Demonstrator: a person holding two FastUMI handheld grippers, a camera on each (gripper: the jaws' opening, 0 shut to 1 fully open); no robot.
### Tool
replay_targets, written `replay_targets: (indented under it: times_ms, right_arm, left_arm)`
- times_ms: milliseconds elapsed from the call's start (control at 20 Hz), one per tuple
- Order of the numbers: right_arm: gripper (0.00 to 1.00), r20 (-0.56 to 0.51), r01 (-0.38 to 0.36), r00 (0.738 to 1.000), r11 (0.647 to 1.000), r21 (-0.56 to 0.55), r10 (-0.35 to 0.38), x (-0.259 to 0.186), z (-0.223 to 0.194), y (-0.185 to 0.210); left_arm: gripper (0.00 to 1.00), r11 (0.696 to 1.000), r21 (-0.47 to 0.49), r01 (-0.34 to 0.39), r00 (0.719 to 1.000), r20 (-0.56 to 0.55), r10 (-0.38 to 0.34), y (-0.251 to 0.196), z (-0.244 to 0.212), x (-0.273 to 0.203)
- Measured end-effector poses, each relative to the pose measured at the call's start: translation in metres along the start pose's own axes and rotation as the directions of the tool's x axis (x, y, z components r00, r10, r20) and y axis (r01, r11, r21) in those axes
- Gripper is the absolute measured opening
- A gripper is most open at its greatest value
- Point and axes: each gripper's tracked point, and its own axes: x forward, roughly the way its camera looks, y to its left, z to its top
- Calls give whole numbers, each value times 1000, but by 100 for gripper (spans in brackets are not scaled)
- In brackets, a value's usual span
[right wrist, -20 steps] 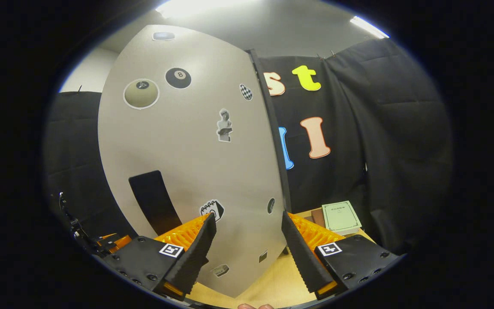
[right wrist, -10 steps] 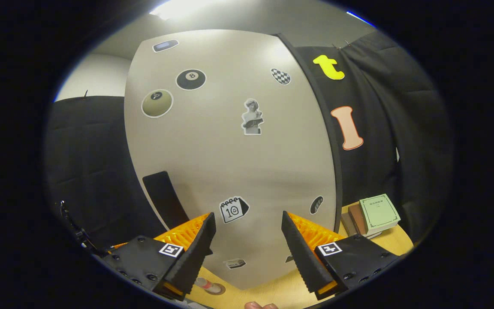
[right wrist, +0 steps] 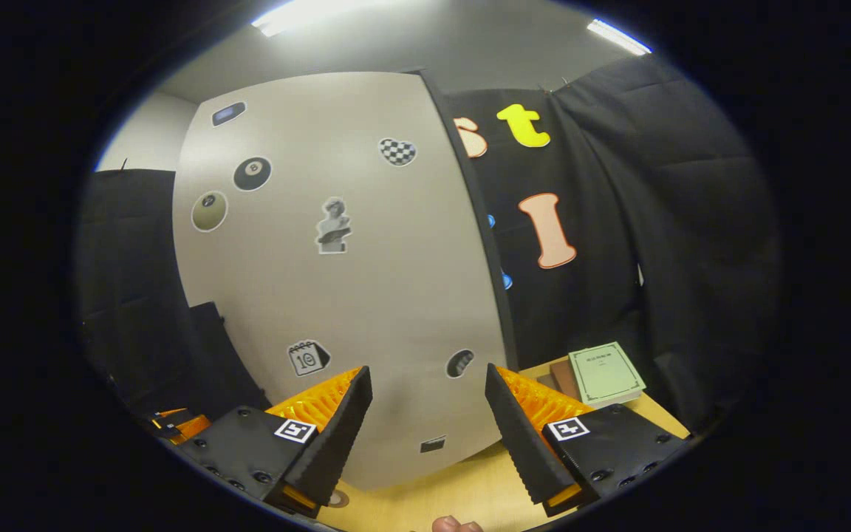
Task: Open the cabinet door with the right hand, grasp the bottle in the cabinet with the left hand and place it on the coaster, then close the cabinet door with the right hand.
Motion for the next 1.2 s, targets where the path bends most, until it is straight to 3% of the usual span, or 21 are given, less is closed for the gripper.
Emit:
replay_targets:
  times_ms: [250, 450, 700, 1000, 1200]
  right_arm:
    - [98, 21, 32, 999, 999, -21, -31, -19, 15, -52]
    - [98, 35, 37, 999, 998, -56, -35, -37, 22, -90]
    - [98, 87, 20, 996, 994, -107, -11, -59, 40, -133]
    - [97, 137, -13, 990, 993, -118, 29, -74, 58, -162]
    - [98, 126, -33, 991, 993, -117, 47, -66, 55, -162]
  left_arm:
    - [89, 999, 42, 10, 999, 41, -12, -42, 35, -16]
    - [89, 1000, -14, 14, 995, 101, -13, -77, 68, -30]
    - [89, 997, -66, -27, 992, 122, 35, -100, 83, -50]
    - [90, 998, -33, -45, 990, 135, 49, -129, 98, -67]
    - [89, 997, -70, -15, 991, 134, 24, -140, 100, -65]
